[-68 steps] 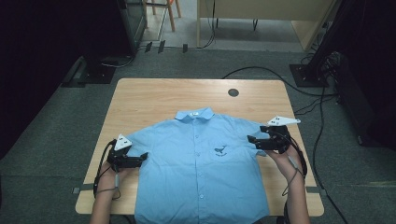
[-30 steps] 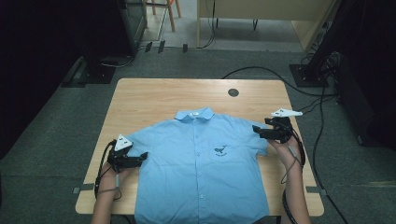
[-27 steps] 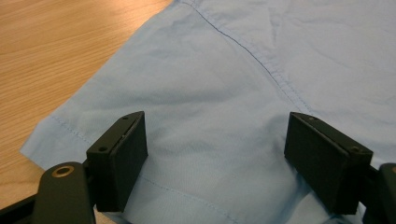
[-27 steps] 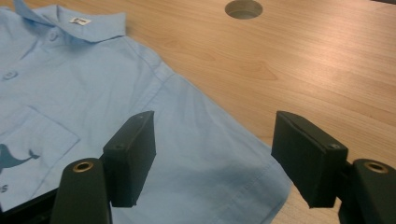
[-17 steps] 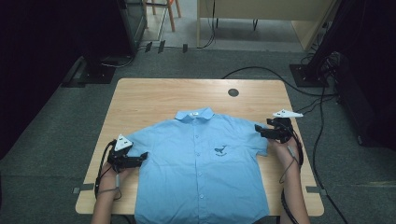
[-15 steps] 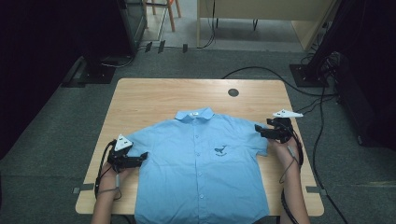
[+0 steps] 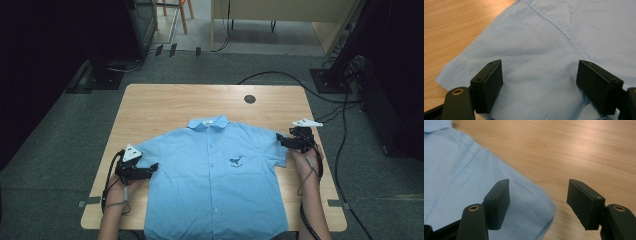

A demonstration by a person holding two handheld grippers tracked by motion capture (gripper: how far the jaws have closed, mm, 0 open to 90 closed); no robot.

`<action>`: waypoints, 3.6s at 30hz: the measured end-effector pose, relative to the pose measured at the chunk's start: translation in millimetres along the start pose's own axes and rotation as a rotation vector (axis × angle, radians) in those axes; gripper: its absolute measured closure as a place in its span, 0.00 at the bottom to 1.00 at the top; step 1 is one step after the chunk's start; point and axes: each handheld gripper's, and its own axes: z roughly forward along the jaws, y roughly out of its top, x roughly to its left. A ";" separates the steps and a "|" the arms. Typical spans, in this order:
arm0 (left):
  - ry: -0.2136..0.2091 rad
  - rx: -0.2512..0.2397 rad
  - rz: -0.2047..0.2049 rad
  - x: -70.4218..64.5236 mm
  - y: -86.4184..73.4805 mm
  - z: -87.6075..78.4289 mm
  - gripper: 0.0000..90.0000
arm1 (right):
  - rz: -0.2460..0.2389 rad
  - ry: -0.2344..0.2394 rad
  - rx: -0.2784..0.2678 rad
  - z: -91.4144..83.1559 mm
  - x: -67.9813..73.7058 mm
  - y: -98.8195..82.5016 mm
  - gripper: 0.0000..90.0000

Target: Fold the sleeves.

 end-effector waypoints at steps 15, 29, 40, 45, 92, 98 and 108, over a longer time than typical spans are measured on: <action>0.001 0.000 -0.002 -0.2 -0.1 0.0 0.24 | -0.015 0.019 -0.001 7.5 0.7 -6.1 0.60; 0.002 0.000 -0.003 -0.3 -0.1 -0.1 0.24 | 0.020 0.048 0.014 5.6 10.9 -3.9 0.97; 0.001 0.000 -0.002 -0.2 -0.1 -0.1 0.24 | 0.015 0.059 -0.007 -4.8 17.3 2.9 0.97; 0.001 0.000 -0.002 -0.2 -0.1 0.0 0.24 | 0.014 0.072 -0.012 -9.9 21.3 6.2 0.97; 0.002 0.000 -0.003 -0.3 -0.1 -0.1 0.24 | -0.147 0.183 -0.064 -48.2 85.8 42.7 0.97; 0.002 0.001 -0.001 -0.1 -0.1 -0.1 0.24 | -0.175 0.197 -0.050 -46.4 97.6 45.4 0.97; 0.002 0.000 -0.001 -0.1 -0.1 -0.1 0.24 | -0.216 0.230 -0.026 -40.0 114.0 47.5 0.97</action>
